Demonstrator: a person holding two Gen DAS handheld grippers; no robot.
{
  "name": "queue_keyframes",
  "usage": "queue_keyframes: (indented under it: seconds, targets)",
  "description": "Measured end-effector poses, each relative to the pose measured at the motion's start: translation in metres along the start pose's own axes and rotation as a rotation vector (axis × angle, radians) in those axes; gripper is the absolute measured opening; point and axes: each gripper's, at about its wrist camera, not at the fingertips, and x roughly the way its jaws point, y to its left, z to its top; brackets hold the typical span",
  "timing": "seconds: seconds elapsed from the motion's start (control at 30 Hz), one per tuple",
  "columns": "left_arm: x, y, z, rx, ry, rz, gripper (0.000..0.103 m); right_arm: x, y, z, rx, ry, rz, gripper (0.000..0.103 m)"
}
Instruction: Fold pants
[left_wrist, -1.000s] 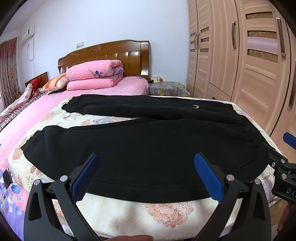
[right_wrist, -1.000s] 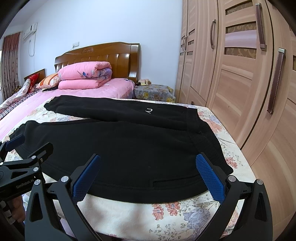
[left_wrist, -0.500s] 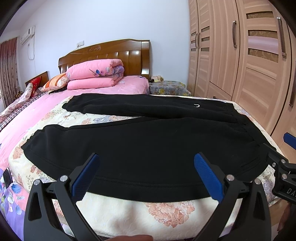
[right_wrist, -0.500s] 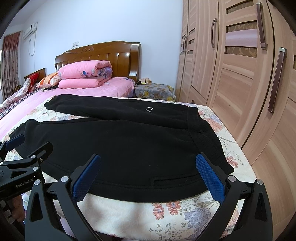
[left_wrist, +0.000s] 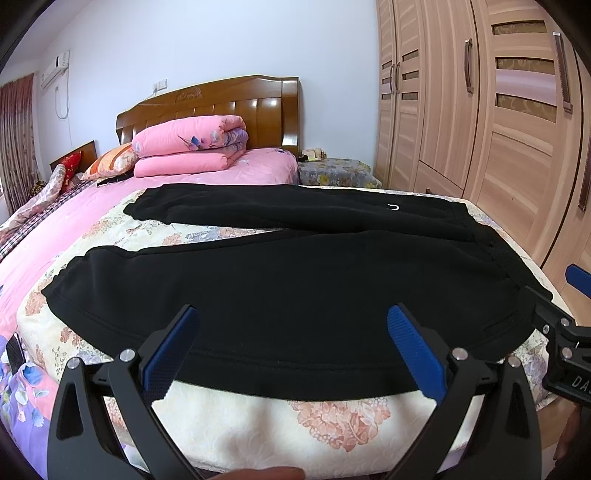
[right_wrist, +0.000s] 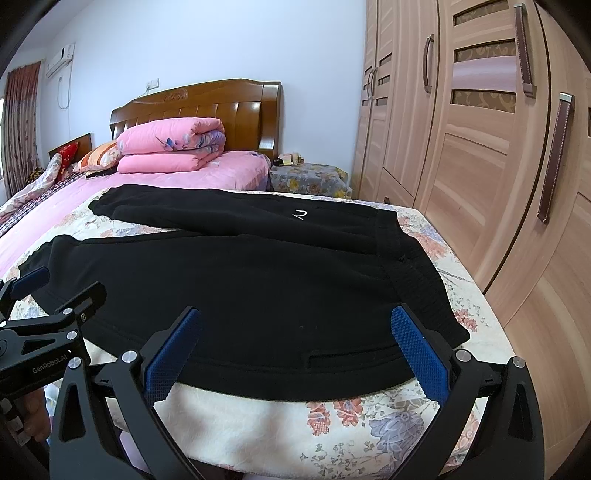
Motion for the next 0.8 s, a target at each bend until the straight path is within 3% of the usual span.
queue_keyframes:
  seconds: [0.37,0.47,0.63,0.7,0.8]
  targets:
    - [0.007,-0.002,0.0,0.013,0.021,0.001,0.102,0.009,-0.002,0.0,-0.026,0.01,0.004,0.099]
    - [0.025,-0.01,0.019,0.092,0.055,-0.004,0.102,0.028,-0.017,0.012,-0.009,0.042,0.088,0.099]
    - [0.066,-0.01,0.085,0.209,0.065,0.062,0.102,0.103,-0.073,0.073,0.068,0.129,0.175,0.099]
    - [0.101,-0.001,0.118,0.214,0.132,0.049,0.102,0.147,-0.096,0.105,0.063,0.151,0.171,0.099]
    - [0.165,0.005,0.156,0.213,0.335,-0.115,0.102,0.21,-0.112,0.139,0.004,0.208,0.23,0.099]
